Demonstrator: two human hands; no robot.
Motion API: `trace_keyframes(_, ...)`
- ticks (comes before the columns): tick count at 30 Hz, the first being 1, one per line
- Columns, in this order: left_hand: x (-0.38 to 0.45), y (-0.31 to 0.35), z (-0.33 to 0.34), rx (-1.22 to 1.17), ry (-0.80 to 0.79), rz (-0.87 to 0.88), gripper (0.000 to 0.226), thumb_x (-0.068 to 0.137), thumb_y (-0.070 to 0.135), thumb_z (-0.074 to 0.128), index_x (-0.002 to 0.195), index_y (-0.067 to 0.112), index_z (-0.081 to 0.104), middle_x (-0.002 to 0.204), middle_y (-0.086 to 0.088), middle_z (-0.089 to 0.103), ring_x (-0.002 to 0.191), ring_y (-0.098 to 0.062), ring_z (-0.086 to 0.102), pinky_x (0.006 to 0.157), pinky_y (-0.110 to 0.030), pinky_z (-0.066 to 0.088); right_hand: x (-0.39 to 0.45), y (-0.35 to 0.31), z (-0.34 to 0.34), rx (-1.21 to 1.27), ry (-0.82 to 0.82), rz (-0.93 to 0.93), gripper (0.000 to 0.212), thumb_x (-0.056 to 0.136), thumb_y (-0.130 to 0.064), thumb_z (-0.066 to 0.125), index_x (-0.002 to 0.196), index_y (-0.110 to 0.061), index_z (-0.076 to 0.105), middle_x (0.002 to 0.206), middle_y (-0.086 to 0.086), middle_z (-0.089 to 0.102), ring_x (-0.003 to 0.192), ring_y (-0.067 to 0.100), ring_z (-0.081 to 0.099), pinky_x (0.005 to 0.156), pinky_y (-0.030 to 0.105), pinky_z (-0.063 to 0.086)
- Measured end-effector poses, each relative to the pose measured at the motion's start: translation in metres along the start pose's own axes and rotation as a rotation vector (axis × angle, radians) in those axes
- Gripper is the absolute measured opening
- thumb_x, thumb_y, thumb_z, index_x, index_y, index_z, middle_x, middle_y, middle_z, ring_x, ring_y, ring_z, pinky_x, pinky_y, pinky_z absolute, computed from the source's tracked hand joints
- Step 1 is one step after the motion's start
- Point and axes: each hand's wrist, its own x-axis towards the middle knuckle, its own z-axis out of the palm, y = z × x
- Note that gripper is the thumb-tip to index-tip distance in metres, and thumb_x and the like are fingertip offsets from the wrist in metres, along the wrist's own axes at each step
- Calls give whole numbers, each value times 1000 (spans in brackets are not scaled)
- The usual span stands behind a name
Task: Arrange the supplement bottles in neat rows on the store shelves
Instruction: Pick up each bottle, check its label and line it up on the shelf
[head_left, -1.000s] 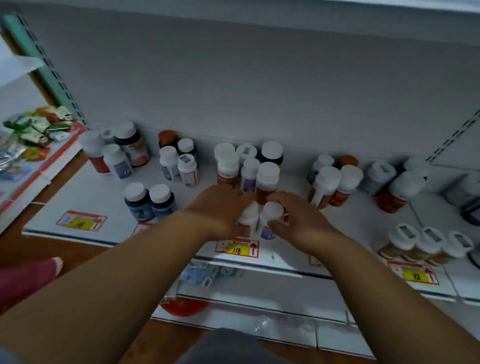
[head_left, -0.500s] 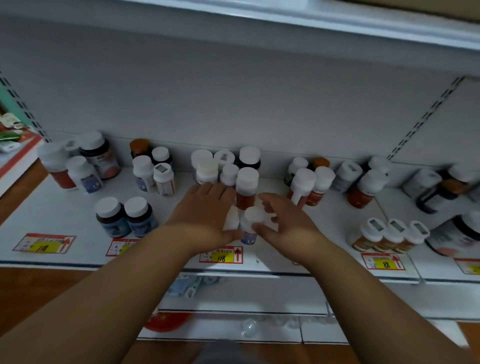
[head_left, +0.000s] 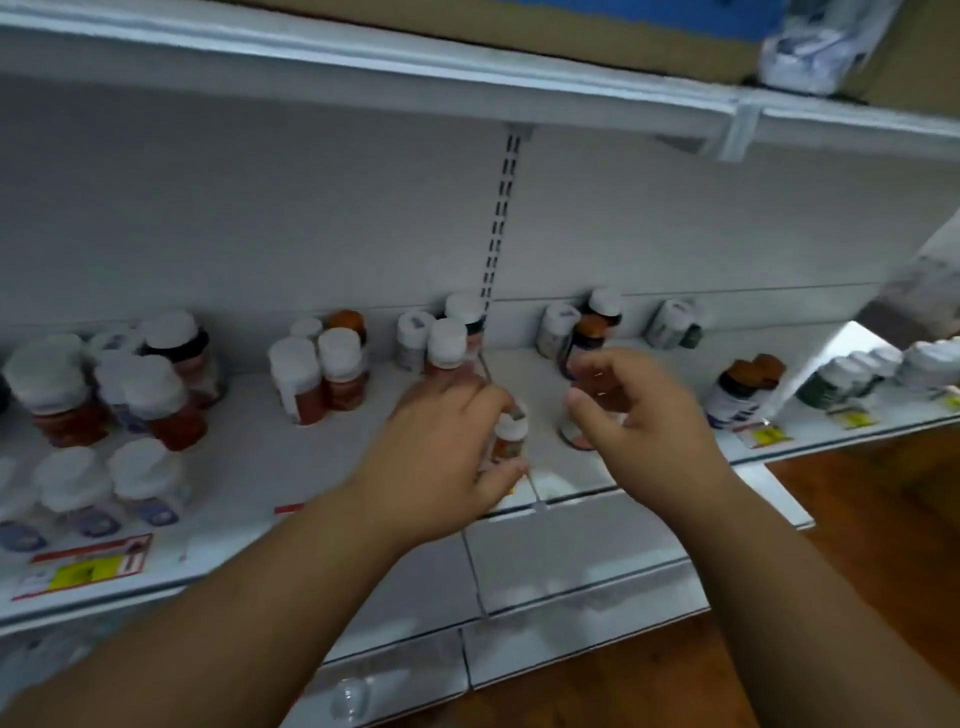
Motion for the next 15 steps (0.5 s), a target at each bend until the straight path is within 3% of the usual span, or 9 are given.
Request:
trace_keyframes(5, 65, 79, 51, -34, -26, 8, 47, 82, 56, 58, 116, 23, 54, 108, 1, 56, 98, -22, 52, 83, -39, 44, 5, 72, -74, -18, 0, 12, 20, 87, -27, 67, 106, -28, 63, 96, -16, 63, 90, -10, 56, 74, 1, 41)
trace_keyframes(11, 114, 106, 93, -49, -29, -58, 47, 81, 59, 53, 116, 28, 53, 109, 5, 57, 98, -19, 51, 80, -33, 42, 38, 135, -112, -52, -18, 35, 23, 85, -34, 65, 108, -31, 62, 96, -19, 61, 89, -9, 57, 72, 1, 42)
trace_keyframes(15, 157, 107, 117, -86, -37, -2, 45, 84, 50, 61, 120, 22, 57, 113, 0, 58, 102, -21, 51, 80, -31, 39, 69, 176, -122, -131, 22, 86, 26, 85, -33, 67, 110, -26, 64, 96, -10, 62, 80, 0, 59, 71, 16, 46)
